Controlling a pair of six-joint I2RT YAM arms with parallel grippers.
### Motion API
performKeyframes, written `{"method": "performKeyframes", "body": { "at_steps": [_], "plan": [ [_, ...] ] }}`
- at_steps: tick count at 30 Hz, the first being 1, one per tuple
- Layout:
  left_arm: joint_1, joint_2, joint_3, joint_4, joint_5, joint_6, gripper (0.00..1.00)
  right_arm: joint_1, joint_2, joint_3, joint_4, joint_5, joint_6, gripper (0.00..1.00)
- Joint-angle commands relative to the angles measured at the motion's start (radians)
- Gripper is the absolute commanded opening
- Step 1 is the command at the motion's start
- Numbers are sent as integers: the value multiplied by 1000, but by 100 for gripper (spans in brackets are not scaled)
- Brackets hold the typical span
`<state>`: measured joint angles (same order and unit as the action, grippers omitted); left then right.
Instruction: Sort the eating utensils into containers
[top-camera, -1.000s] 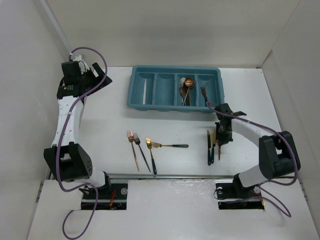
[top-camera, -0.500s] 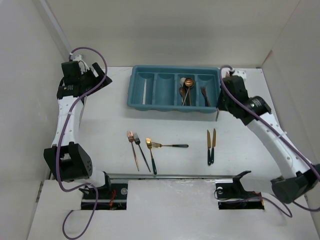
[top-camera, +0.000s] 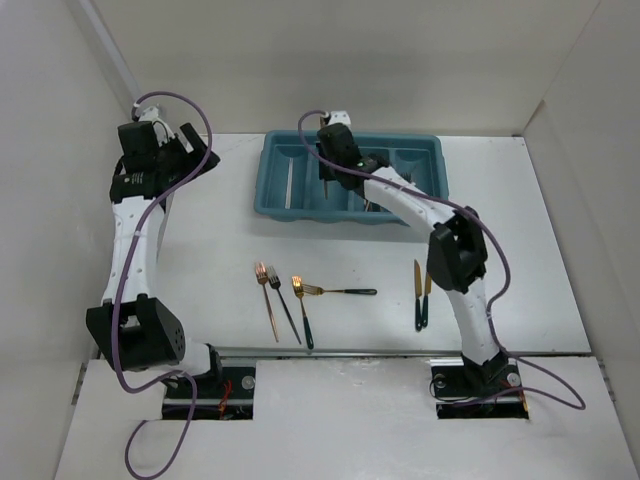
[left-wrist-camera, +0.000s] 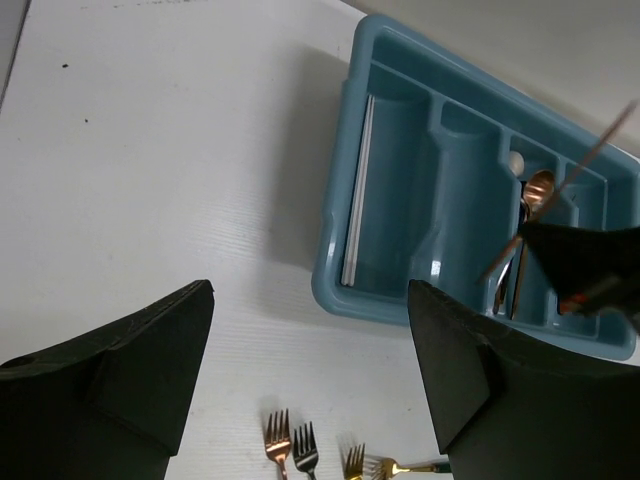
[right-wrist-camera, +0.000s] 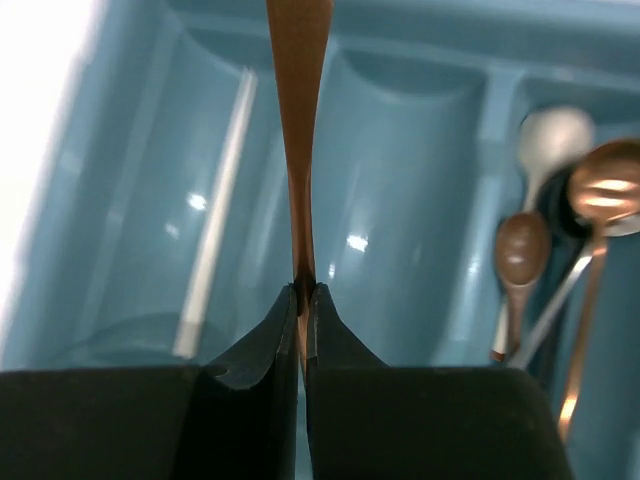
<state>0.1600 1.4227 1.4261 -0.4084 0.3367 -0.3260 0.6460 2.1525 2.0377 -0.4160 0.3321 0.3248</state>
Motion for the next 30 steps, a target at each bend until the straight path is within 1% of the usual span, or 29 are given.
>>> {"method": "performKeyframes", "body": {
  "at_steps": [1,2,3,4,5,8,10,11,12,13,14,15,16,17,18,19,20,21,22,23,24,25,26,28,30],
  "plan": [
    [9,-47,5,16,-5,15,76,4,50,64,105,42,-1,0],
    [18,-47,5,16,-5,15,76,4,61,64,105,51,9,0],
    [18,-47,5,16,-5,15,76,4,61,64,105,61,10,4],
    [18,-47,5,16,-5,15,76,4,72,64,92,61,10,11],
    [18,-47,5,16,-5,15,76,4,72,64,92,71,19,31],
    [18,-25,5,16,-5,15,76,4,25,44,92,45,-1,60],
    [18,-25,5,16,4,5,76,4,-17,44,83,7,-61,63],
    [18,-16,5,16,13,5,76,24,-45,24,69,7,-91,66],
    [18,-16,5,16,13,5,76,36,-110,9,59,7,-157,72],
    [18,-16,16,16,13,5,76,49,-147,-13,43,27,-183,76],
    [18,-16,16,16,13,5,76,73,-187,-78,-5,51,-197,77],
    [18,-16,16,16,13,5,76,73,-266,-120,-41,76,-198,77],
    [18,-16,25,16,13,5,76,84,-307,-167,-85,105,-152,75],
    [18,-16,25,16,13,5,76,84,-348,-221,-131,142,-112,69],
    [18,-16,25,16,13,5,76,70,-435,-347,-211,142,-66,46],
    [18,-16,25,16,13,5,76,57,-483,-422,-234,142,13,31],
    [18,-16,25,16,22,5,76,40,-532,-501,-234,55,37,16],
    [18,-7,25,16,22,5,76,2,-581,-662,-234,17,58,8],
    [18,-7,25,16,22,5,76,-17,-674,-739,-234,-16,84,6],
    [18,-7,25,16,22,5,76,-37,-719,-811,-234,-40,133,11],
    [18,4,25,16,22,5,76,-78,-761,-935,-234,-76,155,19],
    [18,4,25,16,33,5,76,-97,-801,-989,-256,-85,178,28],
    [18,4,25,16,33,-4,76,-117,-875,-1037,-256,-96,210,38],
    [18,4,25,16,33,-4,76,-169,-943,-1159,-267,-116,233,40],
    [18,4,25,16,42,-4,76,-209,-1013,-1224,-276,-145,259,36]
  ]
}}
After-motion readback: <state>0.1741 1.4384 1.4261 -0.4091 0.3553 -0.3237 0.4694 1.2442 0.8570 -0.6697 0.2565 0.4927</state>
